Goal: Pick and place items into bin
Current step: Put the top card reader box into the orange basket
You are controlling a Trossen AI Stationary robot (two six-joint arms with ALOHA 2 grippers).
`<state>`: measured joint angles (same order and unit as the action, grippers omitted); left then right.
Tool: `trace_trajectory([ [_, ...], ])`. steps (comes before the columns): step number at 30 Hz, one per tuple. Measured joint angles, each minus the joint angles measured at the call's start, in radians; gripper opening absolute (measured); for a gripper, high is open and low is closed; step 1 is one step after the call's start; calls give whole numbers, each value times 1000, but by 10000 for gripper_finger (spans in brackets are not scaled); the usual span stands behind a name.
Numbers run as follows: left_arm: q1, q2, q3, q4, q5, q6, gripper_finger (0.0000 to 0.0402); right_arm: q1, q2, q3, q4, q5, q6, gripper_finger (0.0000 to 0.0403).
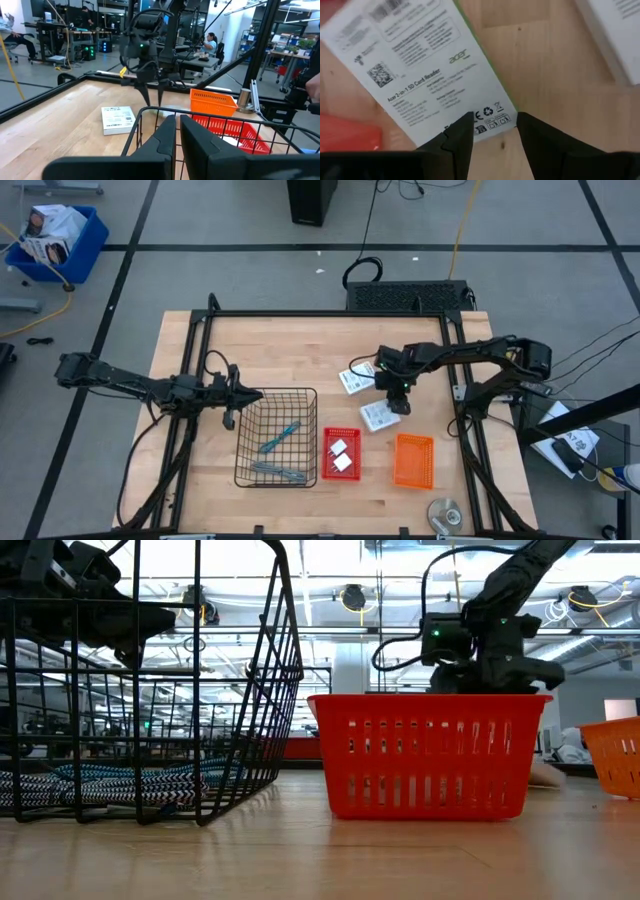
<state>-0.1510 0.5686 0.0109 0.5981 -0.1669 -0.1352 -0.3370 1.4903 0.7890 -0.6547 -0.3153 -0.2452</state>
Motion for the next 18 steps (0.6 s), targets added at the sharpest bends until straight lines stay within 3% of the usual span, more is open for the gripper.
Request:
trace_trajectory([
  [4,0,0,0,0,0,0,31,21,-51,-2,32,68,4,153],
  [18,0,0,0,0,0,0,31,41,-85,1,131,53,-32,153],
])
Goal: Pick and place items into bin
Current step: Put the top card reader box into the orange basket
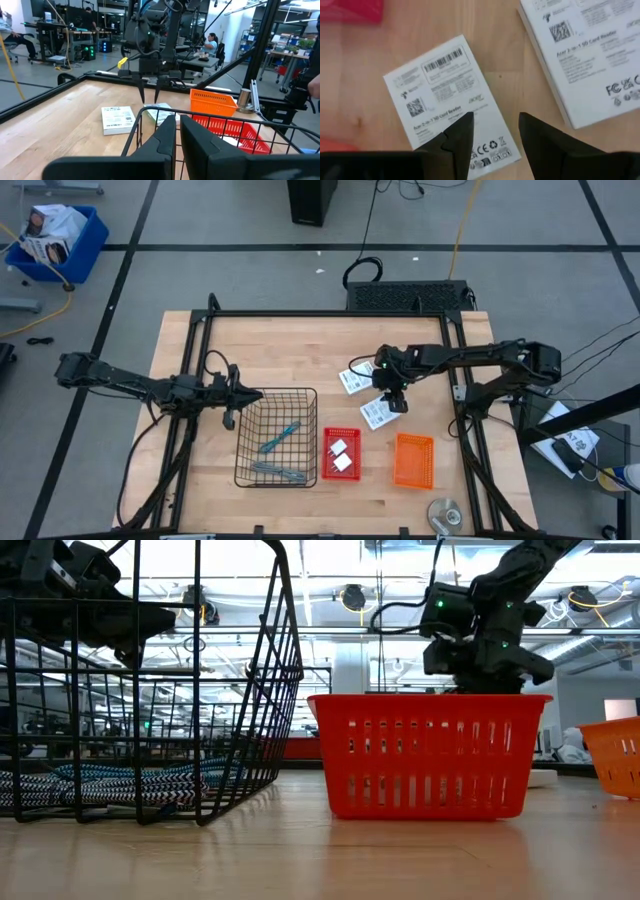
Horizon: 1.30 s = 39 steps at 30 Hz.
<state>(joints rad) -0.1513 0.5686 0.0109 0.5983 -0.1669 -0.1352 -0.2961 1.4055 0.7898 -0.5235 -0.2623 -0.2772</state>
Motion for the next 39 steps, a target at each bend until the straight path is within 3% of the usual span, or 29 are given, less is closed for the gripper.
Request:
trace_trajectory([
  [14,0,0,0,0,0,0,31,-4,144,6,-1,-25,-24,144],
  [24,0,0,0,0,0,0,31,-3,145,4,1,5,-19,8],
  [39,0,0,0,0,0,0,31,19,111,2,1,31,59,0],
])
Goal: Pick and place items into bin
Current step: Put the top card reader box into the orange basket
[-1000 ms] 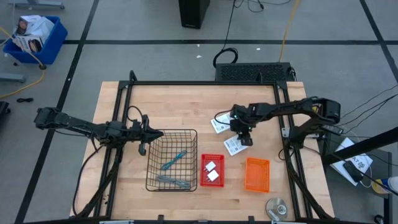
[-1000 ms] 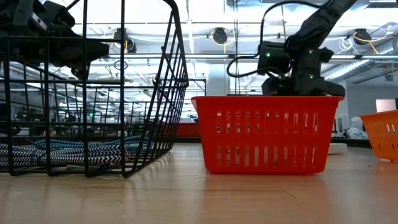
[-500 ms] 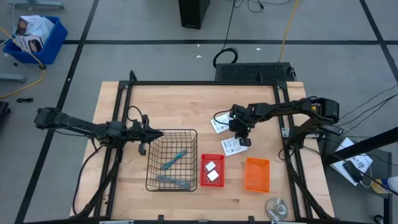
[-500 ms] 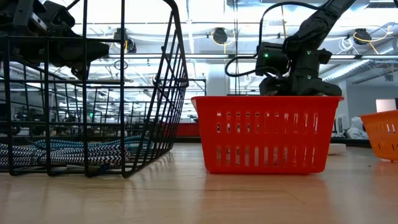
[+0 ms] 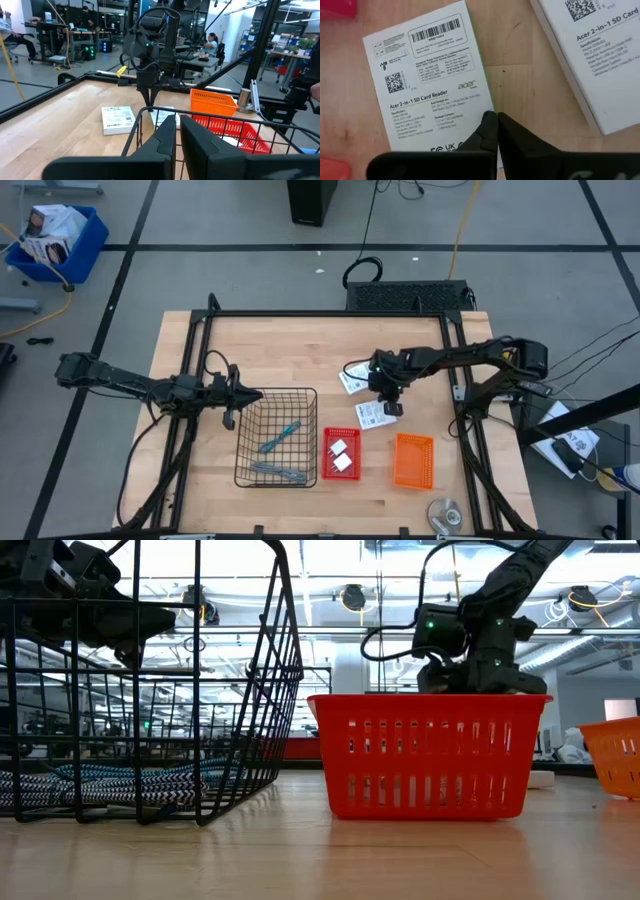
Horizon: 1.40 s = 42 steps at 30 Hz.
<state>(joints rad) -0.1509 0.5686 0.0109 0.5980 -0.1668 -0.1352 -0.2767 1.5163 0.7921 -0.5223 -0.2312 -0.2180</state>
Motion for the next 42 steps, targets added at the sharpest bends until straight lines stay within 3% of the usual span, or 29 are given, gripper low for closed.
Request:
trace_trajectory([
  [12,0,0,0,-3,0,0,31,23,-149,0,-4,-4,83,1],
  [19,0,0,0,-4,0,0,31,24,-165,1,28,-59,241,15],
  [22,0,0,0,-4,0,0,31,24,-164,2,15,-59,266,56],
  [33,0,0,0,-3,0,0,31,59,-164,-25,-16,-54,387,265],
  [37,0,0,0,-3,0,0,31,124,-157,-53,54,-50,390,312],
  [42,0,0,0,-3,0,0,31,204,-156,-54,69,75,391,351],
])
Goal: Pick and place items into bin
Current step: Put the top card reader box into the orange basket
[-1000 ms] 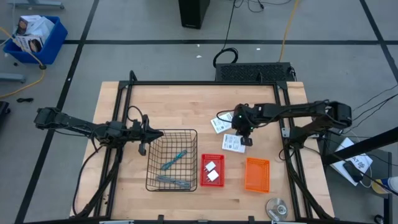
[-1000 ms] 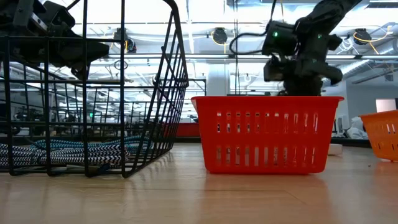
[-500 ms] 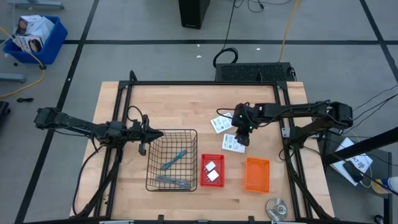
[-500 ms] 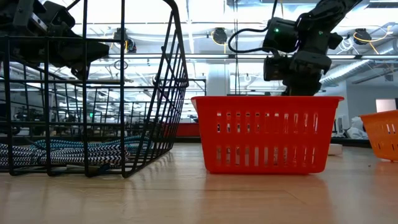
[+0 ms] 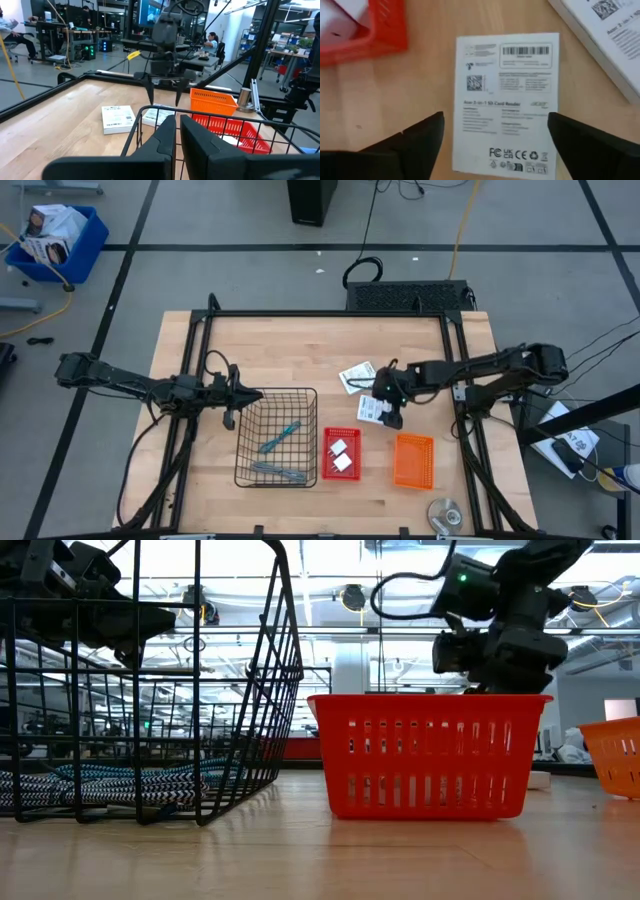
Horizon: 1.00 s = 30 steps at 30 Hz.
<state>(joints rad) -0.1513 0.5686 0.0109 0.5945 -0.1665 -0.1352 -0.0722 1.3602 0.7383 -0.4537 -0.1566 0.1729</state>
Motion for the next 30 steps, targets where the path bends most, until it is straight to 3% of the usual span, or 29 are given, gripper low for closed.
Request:
trace_trajectory([
  [6,0,0,0,0,0,0,31,47,14,0,-37,150,78,396],
  [17,0,0,0,1,0,0,31,120,73,1,-19,163,72,397],
  [30,0,0,0,0,0,0,31,120,105,4,-16,175,68,399],
])
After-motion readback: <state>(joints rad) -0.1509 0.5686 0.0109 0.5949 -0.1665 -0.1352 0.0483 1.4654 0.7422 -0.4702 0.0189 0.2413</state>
